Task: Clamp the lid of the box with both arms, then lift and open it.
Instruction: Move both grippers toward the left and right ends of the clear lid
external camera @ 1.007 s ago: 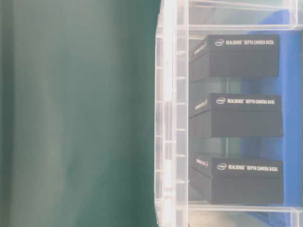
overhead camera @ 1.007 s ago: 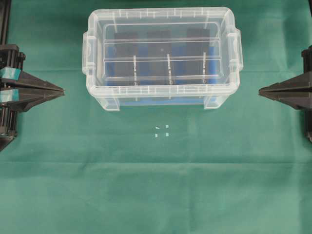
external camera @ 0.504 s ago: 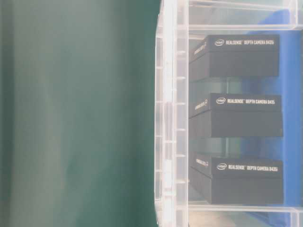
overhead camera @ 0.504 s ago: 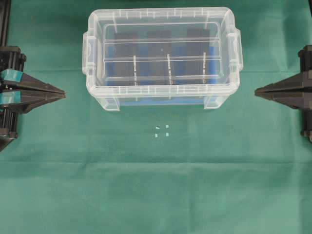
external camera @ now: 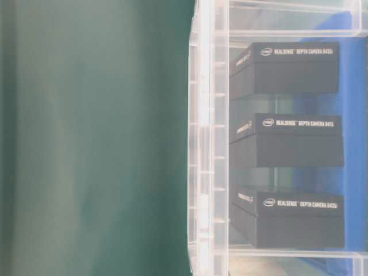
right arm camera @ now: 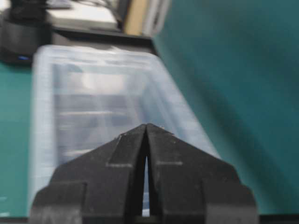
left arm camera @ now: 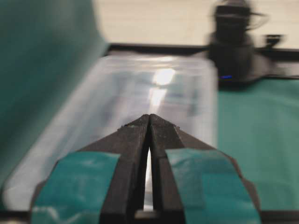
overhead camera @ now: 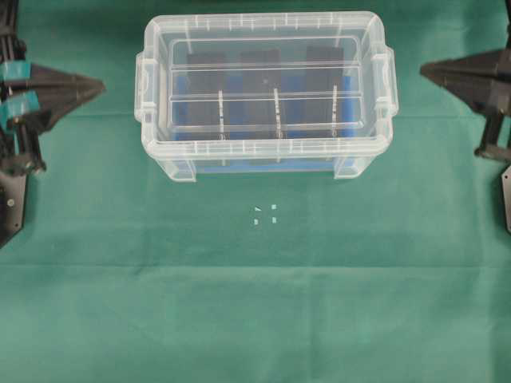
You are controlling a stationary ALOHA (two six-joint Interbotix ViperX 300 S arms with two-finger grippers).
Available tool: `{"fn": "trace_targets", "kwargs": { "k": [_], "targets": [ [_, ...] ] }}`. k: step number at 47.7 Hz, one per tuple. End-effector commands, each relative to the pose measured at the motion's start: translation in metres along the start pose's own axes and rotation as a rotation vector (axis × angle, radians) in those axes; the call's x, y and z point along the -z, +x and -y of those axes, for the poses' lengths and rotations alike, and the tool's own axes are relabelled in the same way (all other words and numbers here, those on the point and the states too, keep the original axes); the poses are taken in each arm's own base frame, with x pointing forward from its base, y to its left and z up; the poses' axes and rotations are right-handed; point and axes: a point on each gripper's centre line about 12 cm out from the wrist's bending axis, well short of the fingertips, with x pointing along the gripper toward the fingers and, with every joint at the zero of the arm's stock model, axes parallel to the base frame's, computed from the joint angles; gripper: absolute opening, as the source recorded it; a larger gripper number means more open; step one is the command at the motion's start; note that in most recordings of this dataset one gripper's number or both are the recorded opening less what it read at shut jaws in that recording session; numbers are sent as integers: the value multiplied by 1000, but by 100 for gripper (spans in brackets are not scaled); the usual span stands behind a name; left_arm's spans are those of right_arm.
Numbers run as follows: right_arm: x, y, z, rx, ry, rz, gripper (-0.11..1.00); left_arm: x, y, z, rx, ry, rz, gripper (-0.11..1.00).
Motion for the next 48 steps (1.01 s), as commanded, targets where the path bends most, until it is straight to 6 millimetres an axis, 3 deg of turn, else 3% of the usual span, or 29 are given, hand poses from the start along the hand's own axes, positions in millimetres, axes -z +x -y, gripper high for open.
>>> {"fn": "trace_targets", "kwargs": {
  "k": [1, 11, 22, 48],
  "targets": [
    [-10, 7, 13, 57, -6, 9, 0, -7, 3, -12, -58, 4, 5, 1],
    [-5, 16, 35, 148, -3, -31, 0, -3, 1, -30, -144, 8, -23, 1],
    [2, 17, 39, 161, 18, -121, 0, 7, 1, -30, -144, -7, -129, 1],
    [45, 0, 38, 170, 101, -747, 0, 28, -17, -27, -136, -112, -649, 1]
  ]
}}
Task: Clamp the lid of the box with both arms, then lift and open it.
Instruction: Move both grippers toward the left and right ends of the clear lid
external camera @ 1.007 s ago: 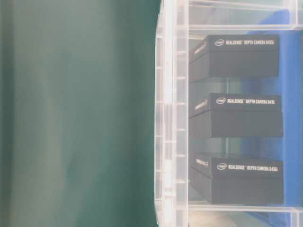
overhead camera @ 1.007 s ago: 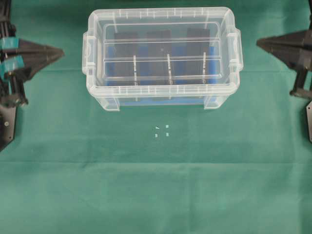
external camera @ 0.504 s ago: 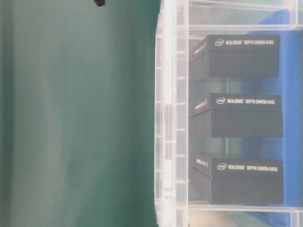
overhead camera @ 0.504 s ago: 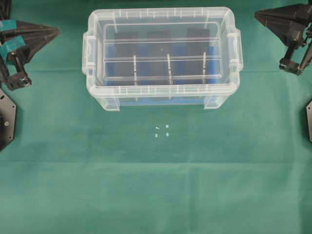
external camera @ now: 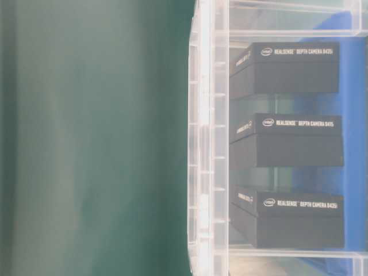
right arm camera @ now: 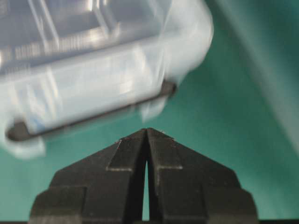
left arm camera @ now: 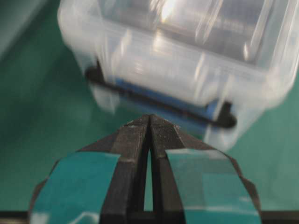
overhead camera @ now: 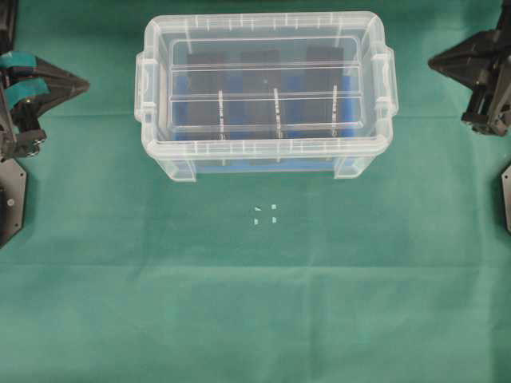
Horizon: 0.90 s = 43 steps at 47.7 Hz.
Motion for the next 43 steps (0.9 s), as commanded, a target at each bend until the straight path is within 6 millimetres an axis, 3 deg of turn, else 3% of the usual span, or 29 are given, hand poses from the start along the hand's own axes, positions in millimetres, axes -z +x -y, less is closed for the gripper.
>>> {"fn": "trace_targets", "kwargs": {
  "k": [1, 16, 33, 43],
  "targets": [
    [-1, -1, 1, 4, 11, -77, 0, -3, -4, -1, -4, -18, -61, 1],
    [22, 5, 1, 9, 9, -314, 0, 22, -13, -1, -17, -63, -316, 1],
    [21, 9, 2, 8, -14, -327, 0, 20, -14, -2, -16, -43, -325, 1],
    [21, 10, 0, -13, -139, -335, 0, 23, -15, 3, 24, 117, -347, 1]
  ]
}}
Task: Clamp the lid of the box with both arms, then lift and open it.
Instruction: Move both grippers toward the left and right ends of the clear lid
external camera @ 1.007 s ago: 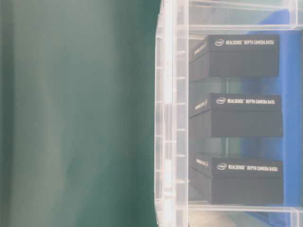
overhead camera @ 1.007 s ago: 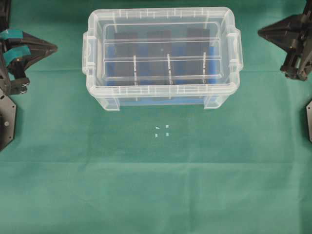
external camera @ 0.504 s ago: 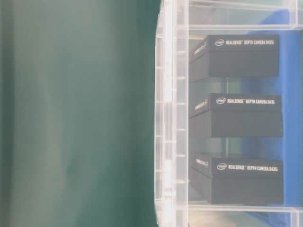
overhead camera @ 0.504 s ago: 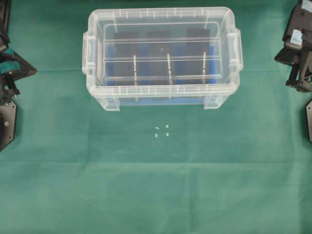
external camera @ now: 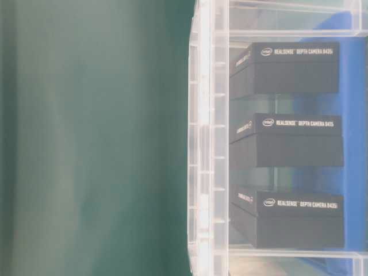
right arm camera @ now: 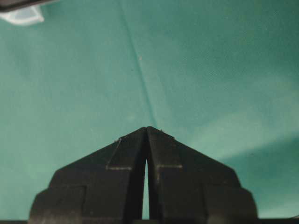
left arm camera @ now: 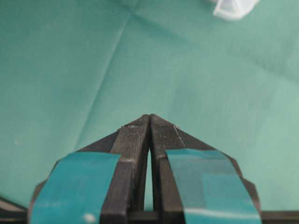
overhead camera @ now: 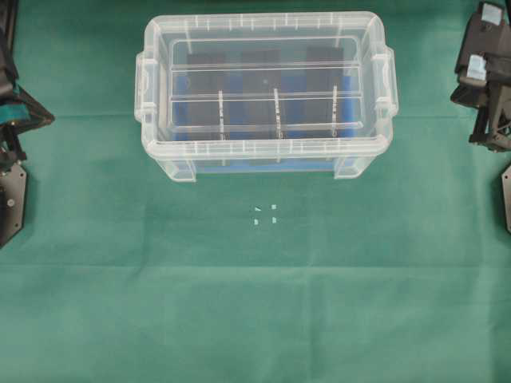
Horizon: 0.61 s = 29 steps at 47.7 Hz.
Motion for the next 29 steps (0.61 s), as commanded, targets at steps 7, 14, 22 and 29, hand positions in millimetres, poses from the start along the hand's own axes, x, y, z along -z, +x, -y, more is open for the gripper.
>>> {"fn": "trace_targets", "kwargs": {
  "k": [7, 14, 22, 29],
  "targets": [
    [-9, -6, 0, 2, -140, 28, 0, -4, -5, 1, 7, 144, -22, 1],
    [-11, -7, 0, 4, -224, 29, 0, 2, -7, 2, 13, 159, -80, 1],
    [-12, -8, 0, 6, -238, 38, 0, 4, -7, 2, 16, 159, -100, 1],
    [-13, -7, 0, 6, -236, 37, 0, 2, -7, 2, 14, 159, -88, 1]
  ]
}}
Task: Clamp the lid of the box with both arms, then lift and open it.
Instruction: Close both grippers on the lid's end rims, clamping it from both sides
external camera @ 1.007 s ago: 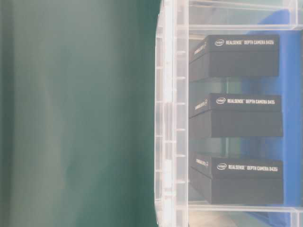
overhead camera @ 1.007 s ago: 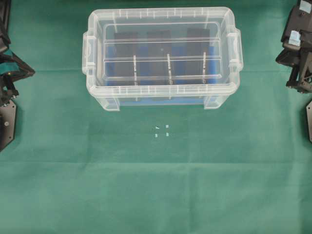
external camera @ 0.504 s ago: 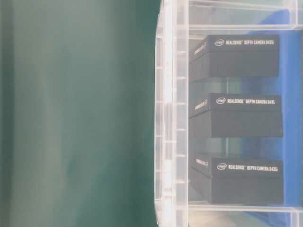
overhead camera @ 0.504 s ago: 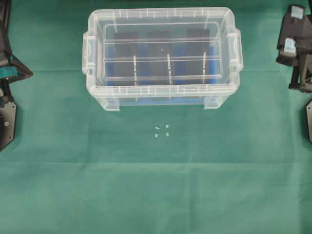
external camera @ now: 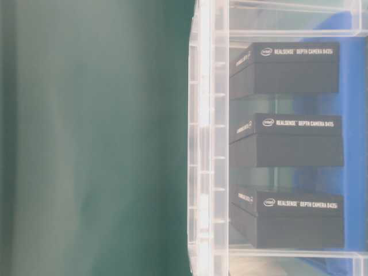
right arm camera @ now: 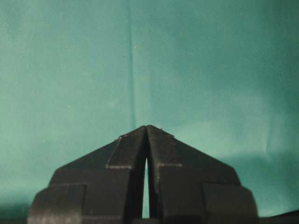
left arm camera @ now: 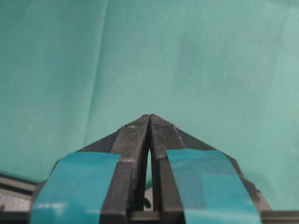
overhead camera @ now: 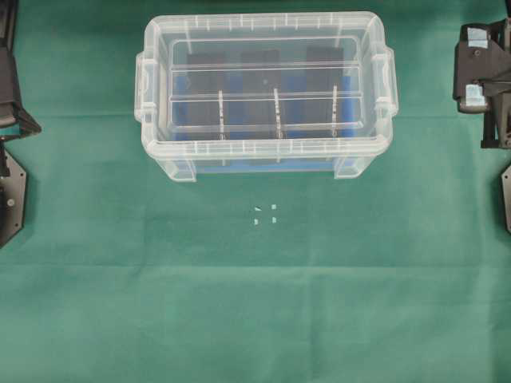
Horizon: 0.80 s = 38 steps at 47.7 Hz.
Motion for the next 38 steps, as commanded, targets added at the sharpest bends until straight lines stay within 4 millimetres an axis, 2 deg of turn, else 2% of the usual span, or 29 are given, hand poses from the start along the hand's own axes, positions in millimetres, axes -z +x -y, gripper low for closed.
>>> {"fn": "trace_targets", "kwargs": {
  "k": [1, 7, 14, 23, 38],
  "targets": [
    [-9, -6, 3, 11, 1, 30, 0, -10, -6, -2, -8, 7, 38, 1],
    [-12, -2, 4, 9, 2, 30, 0, -16, 0, -3, -11, 8, 50, 1],
    [-21, 7, 6, 4, 6, 28, 0, -29, 23, -5, 2, 8, -9, 1],
    [-34, 16, 10, 2, 4, 30, 0, -60, 47, -13, 3, 6, -28, 1],
    [-55, 25, 14, 2, -5, 53, 0, -104, 70, -27, 1, 17, -60, 1]
  ]
}}
